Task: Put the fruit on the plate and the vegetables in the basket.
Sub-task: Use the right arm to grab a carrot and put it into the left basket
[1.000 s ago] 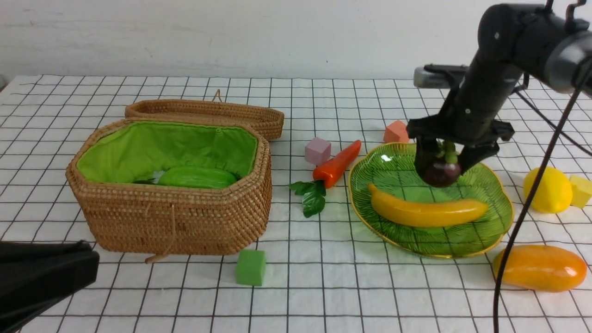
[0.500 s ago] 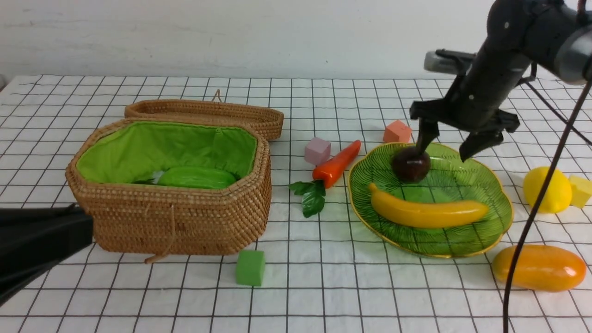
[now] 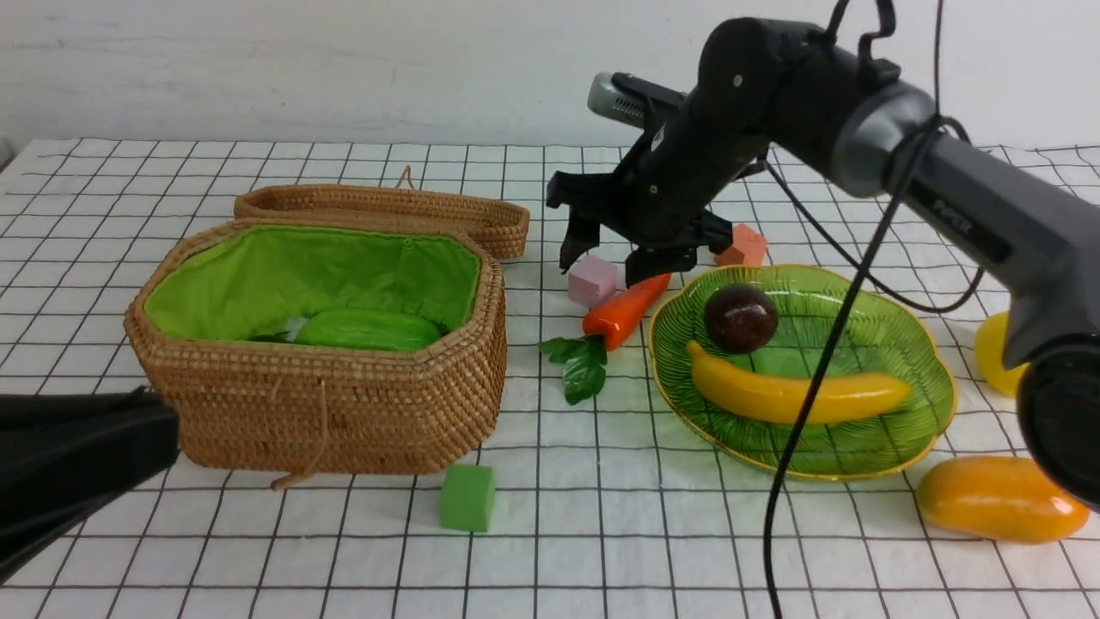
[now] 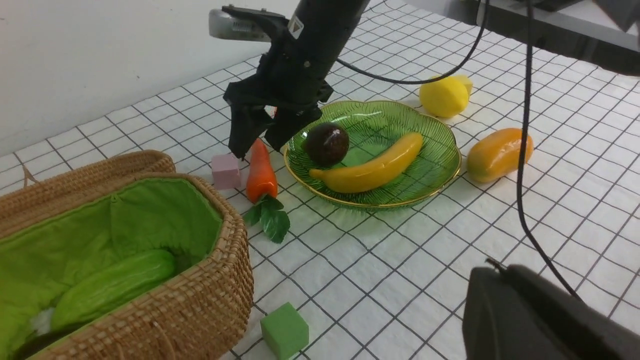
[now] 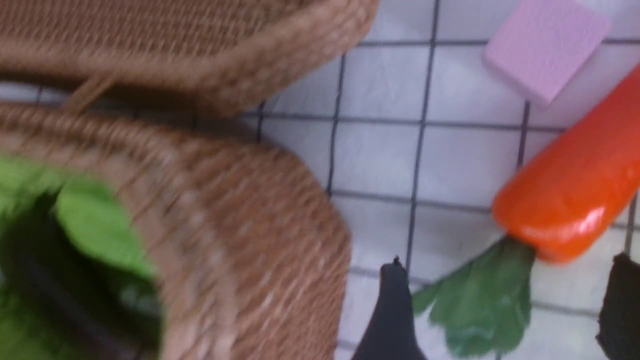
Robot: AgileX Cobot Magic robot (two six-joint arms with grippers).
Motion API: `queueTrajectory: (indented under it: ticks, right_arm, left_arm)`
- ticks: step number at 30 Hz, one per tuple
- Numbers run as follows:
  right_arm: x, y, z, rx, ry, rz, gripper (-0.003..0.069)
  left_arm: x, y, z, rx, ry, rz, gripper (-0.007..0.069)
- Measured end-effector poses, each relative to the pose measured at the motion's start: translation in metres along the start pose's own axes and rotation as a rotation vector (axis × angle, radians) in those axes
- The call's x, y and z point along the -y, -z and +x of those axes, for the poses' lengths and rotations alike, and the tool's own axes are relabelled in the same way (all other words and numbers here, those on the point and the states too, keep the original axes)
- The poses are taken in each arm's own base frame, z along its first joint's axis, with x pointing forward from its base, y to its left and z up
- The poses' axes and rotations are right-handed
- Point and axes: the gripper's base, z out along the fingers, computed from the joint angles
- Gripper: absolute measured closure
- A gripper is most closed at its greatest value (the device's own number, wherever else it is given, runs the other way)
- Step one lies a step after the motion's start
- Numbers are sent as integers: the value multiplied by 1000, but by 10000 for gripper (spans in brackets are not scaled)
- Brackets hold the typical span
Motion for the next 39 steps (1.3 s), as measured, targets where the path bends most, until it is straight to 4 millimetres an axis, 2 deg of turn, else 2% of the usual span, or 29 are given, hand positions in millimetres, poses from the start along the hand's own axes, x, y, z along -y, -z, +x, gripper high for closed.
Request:
queueTrajectory:
  ticks: [5, 9, 17, 26, 34, 39]
  right_arm:
    - [12, -25, 0, -46, -52, 39, 101]
    - [16, -35, 2, -64, -61, 47, 98]
    - [16, -39, 1, -57, -67, 42, 99]
    - [24, -63, 7, -80, -94, 33, 99]
    - [22, -67, 6, -50, -103, 11, 99]
    - [26, -78, 8, -53, -121, 0, 99]
  left_arm:
    - [1, 0, 1, -9, 10, 11, 638]
    - [1, 0, 1, -11, 13, 15, 638]
    - [2, 0, 1, -8, 20, 20, 638]
    - [2, 0, 0, -3, 20, 18, 637]
    - [2, 0, 0, 0, 22, 18, 635]
    - [2, 0, 0, 1, 24, 19, 633]
